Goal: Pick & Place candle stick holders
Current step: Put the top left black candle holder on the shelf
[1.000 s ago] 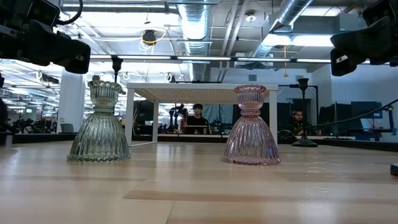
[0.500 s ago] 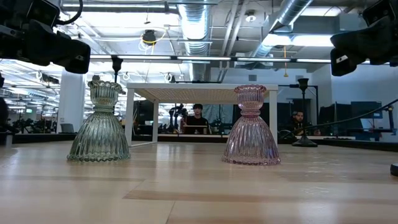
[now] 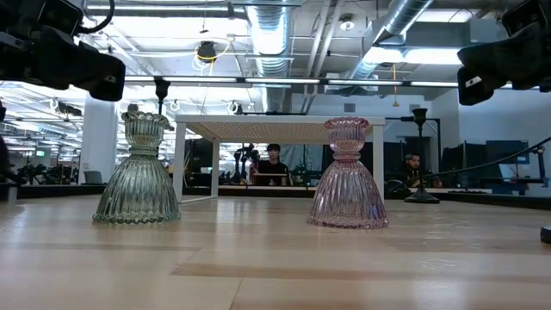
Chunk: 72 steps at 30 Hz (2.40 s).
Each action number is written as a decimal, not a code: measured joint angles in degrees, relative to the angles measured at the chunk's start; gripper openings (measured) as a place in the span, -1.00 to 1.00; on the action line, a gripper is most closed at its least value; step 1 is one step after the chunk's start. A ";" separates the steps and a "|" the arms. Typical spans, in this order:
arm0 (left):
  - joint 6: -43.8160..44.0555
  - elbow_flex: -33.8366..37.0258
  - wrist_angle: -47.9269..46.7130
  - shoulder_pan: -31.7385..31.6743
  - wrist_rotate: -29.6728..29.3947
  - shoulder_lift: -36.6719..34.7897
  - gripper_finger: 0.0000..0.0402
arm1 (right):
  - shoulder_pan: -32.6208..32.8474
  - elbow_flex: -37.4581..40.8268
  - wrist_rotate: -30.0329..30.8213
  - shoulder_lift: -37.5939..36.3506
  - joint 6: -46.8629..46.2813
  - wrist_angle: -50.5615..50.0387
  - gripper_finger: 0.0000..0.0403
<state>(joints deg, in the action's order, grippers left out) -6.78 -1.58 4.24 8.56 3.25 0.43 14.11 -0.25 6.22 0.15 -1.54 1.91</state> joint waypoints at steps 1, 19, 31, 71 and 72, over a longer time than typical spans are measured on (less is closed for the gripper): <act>-0.01 0.00 0.54 0.00 -2.17 0.00 -0.94 | 0.00 0.00 0.00 0.01 0.00 0.00 -0.99; -1.95 0.00 3.71 -0.02 -53.90 7.57 -0.94 | -0.02 -0.01 1.18 0.00 0.00 0.08 -0.99; -1.67 0.00 4.22 0.00 -57.31 7.96 -0.85 | -0.02 0.00 1.60 0.00 0.02 0.24 -0.99; 4.52 0.63 38.82 -23.16 -46.36 38.66 -0.07 | -0.01 0.00 3.50 0.00 2.05 0.52 -0.99; 5.23 0.64 39.61 -23.44 -46.27 39.57 -0.09 | -0.02 -0.02 3.50 0.00 2.05 0.52 -0.99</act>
<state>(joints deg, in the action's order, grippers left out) -1.55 -0.94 43.85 -14.88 -43.02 39.99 14.09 -0.27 9.72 0.15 0.51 2.44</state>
